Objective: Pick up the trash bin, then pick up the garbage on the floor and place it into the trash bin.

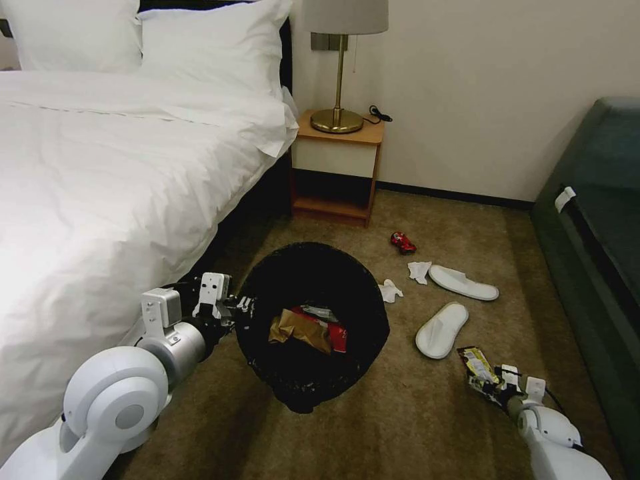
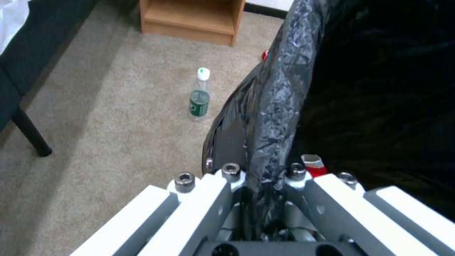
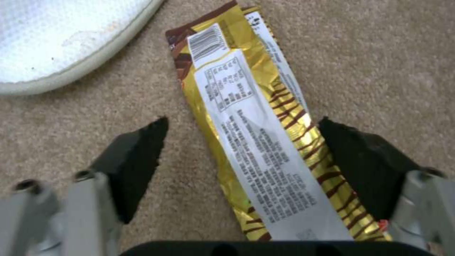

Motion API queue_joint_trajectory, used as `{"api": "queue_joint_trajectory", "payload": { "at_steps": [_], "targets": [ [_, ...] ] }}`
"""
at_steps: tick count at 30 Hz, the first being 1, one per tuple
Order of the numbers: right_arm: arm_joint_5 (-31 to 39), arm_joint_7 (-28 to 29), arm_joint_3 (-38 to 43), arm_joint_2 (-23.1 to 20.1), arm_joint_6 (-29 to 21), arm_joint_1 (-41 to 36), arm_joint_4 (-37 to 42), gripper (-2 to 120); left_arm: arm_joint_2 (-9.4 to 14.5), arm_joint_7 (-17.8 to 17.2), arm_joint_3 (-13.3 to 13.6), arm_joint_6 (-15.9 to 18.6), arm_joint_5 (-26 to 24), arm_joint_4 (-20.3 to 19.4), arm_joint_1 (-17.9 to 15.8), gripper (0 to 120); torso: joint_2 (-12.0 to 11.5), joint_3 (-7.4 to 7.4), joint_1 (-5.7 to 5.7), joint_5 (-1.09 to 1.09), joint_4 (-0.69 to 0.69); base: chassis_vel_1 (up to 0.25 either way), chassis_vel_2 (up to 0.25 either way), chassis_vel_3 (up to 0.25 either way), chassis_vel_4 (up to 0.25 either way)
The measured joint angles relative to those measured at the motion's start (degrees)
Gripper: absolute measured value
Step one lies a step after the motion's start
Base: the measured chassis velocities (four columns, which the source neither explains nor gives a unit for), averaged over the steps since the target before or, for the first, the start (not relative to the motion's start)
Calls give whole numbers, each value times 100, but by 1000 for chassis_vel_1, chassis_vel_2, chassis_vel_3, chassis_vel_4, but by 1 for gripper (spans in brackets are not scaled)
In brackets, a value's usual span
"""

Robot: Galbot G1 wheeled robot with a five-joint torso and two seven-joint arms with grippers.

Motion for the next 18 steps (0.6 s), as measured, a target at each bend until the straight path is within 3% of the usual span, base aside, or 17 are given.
{"api": "queue_joint_trajectory", "payload": {
  "at_steps": [1,4,7,14,18],
  "targets": [
    [0,0,0,0,0,0,0,83,0,0,0,0,0,0,0,1,0,0,0,0,0,0,0,0,0],
    [3,35,31,11,-1,-55,66,67,24,5,-25,0,-6,0,-1,1,0,0,0,0,0,0,0,0,0],
    [5,40,43,13,-2,-71,83,62,34,5,-30,0,-12,-1,-1,1,0,0,0,0,0,0,0,0,0],
    [29,60,112,22,-3,-162,145,29,39,5,-16,0,-25,-7,-9,1,0,0,0,0,0,0,0,0,0],
    [34,66,118,20,-1,-177,156,20,38,5,-8,0,-25,-7,-16,1,0,0,0,-1,0,0,0,0,0]
  ]
}}
